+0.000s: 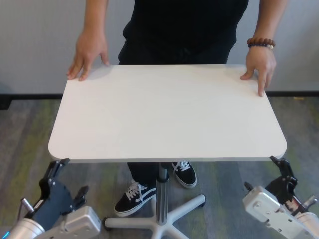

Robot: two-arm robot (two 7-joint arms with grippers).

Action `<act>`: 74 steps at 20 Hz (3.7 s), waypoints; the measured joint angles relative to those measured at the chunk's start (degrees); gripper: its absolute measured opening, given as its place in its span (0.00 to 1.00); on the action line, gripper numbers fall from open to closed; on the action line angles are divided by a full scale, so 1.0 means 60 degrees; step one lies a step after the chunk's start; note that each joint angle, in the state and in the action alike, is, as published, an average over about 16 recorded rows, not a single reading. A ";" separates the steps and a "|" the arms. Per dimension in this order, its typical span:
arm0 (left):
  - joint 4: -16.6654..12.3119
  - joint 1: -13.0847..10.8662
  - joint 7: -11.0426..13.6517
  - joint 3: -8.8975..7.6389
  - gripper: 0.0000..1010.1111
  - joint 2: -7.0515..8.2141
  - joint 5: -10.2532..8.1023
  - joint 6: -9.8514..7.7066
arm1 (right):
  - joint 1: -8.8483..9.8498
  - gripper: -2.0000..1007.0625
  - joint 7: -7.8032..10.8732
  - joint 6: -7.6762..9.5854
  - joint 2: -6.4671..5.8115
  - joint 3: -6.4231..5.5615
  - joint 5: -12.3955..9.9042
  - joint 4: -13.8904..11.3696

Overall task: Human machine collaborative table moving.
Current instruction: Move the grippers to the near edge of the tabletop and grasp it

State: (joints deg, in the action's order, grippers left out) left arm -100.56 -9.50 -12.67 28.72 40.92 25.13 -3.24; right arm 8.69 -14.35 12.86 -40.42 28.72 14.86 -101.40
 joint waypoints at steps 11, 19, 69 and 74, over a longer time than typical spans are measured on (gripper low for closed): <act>0.0320 0.0377 -0.0048 0.0292 0.99 -0.0352 0.1265 -0.0648 | -0.0470 1.00 0.0390 0.0164 0.0315 0.0292 0.0680 0.0404; 0.0643 0.0566 0.0027 0.0493 0.99 -0.0668 0.1854 -0.0733 | -0.0709 1.00 0.0563 0.0405 0.0539 0.0376 0.1124 0.0618; 0.4318 0.2533 -0.0445 0.0245 0.99 -0.3449 0.3598 -0.0625 | -0.1434 1.00 0.1407 -0.0214 0.1608 0.0111 0.2433 0.2370; 0.4423 0.2558 -0.0510 0.0122 0.99 -0.3541 0.3661 -0.0558 | -0.1448 1.00 0.1460 -0.0289 0.1670 0.0065 0.2552 0.2427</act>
State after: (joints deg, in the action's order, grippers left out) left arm -74.02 5.85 -15.73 29.45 19.67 47.09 -6.59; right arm 0.00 -5.59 11.13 -30.40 29.12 30.17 -86.84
